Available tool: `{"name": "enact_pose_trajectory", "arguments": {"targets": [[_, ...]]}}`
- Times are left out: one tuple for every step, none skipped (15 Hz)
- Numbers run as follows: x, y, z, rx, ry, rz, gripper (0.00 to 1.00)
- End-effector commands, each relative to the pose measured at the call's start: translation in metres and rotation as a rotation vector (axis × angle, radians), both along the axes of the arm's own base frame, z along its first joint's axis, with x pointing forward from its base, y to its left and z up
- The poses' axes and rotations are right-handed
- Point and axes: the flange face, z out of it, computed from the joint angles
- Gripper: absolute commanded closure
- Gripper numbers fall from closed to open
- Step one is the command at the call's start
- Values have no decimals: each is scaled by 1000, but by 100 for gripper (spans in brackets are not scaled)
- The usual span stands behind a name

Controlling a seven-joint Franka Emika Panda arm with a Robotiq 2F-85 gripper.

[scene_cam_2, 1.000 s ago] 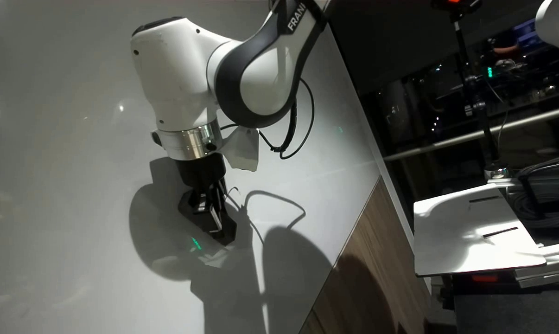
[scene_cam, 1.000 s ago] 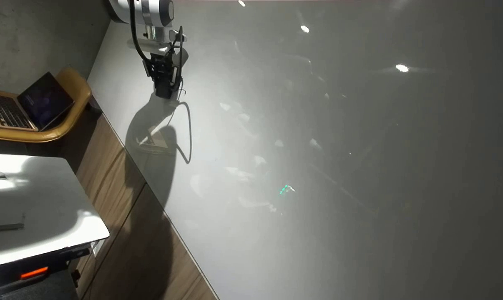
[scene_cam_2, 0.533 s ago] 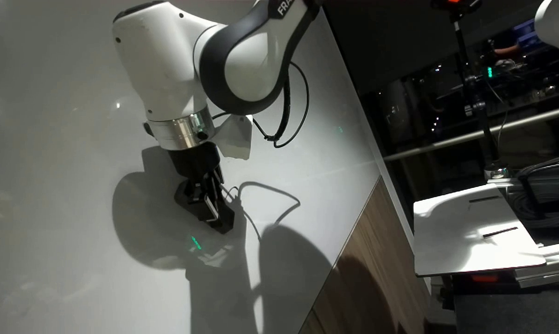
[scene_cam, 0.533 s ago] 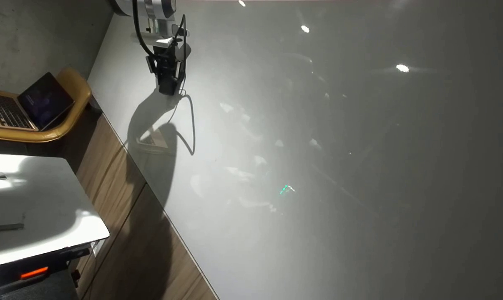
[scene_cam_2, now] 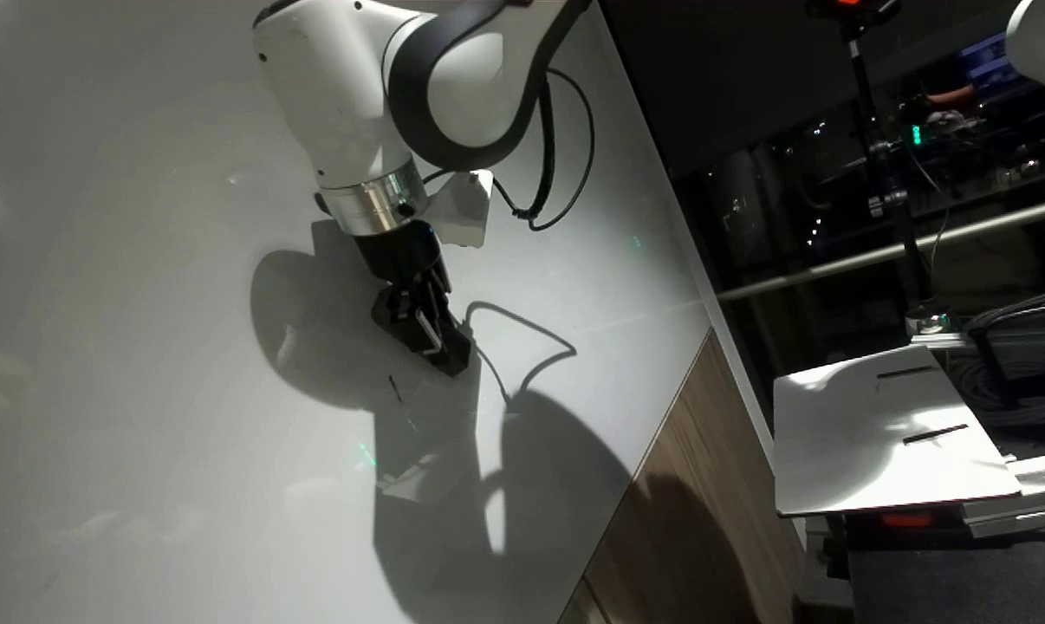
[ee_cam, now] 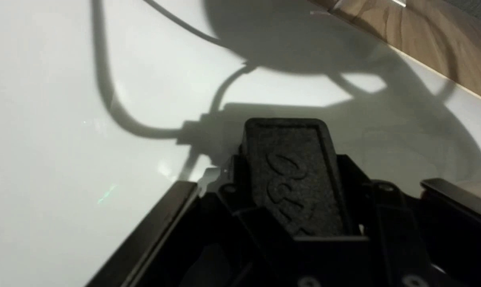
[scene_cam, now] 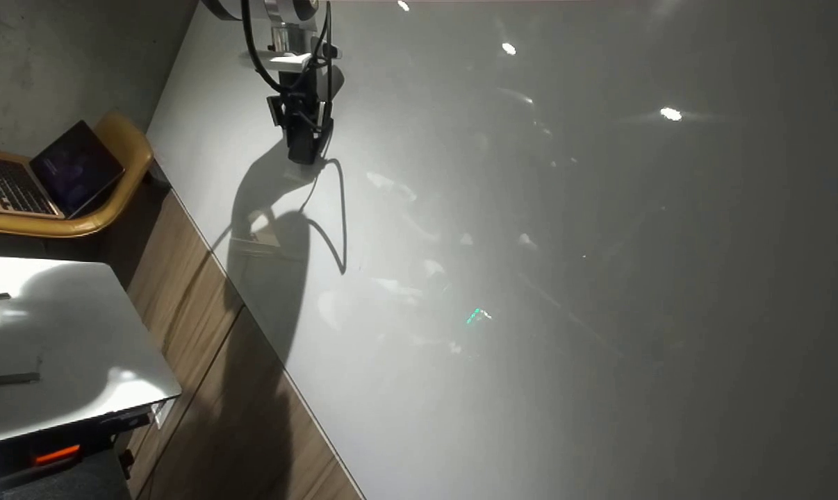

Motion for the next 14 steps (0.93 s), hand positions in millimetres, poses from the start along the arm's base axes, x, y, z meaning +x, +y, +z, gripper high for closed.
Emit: {"name": "enact_pose_trajectory", "arguments": {"targets": [[30,-64,28,-23,-70,-29,68],[29,-68,28,-23,-67,-36,68],[27,-70,26,-21,-63,-40,68],[22,-63,20,-11,-48,-39,68],[15,-54,11,-7,-34,-36,68],[6,-42,-5,-9,-19,-30,68],[2,-34,-16,-17,-12,-23,68],[1,-31,-28,-30,-9,-19,68],[2,-31,-37,-40,-4,-17,68],[7,-35,-47,-48,0,-27,68],[12,-37,-55,-54,4,-40,68],[16,-38,-61,-61,7,-50,68],[20,-38,-65,-63,11,-59,68],[22,-38,-65,-61,11,-66,68]]}}
